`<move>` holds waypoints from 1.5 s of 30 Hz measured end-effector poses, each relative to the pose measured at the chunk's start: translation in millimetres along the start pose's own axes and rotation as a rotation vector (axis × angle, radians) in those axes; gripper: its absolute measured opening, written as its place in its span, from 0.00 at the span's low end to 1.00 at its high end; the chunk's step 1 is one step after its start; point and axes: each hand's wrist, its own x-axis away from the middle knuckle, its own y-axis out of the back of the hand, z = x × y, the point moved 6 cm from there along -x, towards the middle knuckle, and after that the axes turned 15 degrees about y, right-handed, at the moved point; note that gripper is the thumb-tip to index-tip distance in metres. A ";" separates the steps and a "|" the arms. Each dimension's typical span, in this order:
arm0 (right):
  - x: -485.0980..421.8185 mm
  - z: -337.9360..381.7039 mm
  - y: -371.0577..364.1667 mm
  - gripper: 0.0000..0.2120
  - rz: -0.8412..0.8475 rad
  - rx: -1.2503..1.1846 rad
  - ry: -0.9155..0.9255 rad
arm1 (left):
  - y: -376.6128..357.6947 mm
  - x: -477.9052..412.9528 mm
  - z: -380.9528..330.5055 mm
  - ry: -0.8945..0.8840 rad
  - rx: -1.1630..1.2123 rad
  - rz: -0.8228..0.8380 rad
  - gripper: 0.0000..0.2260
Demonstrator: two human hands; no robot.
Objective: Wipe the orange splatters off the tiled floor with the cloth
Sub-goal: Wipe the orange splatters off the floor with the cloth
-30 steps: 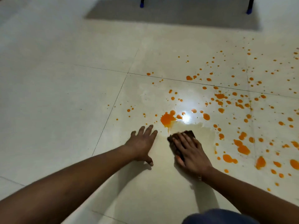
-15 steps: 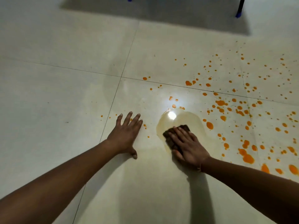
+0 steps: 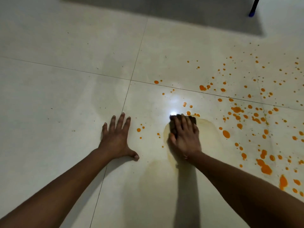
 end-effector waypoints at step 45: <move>30.2 230.6 -42.8 0.34 0.201 -0.041 0.873 | -69.9 45.6 197.4 0.435 0.300 -0.324 0.37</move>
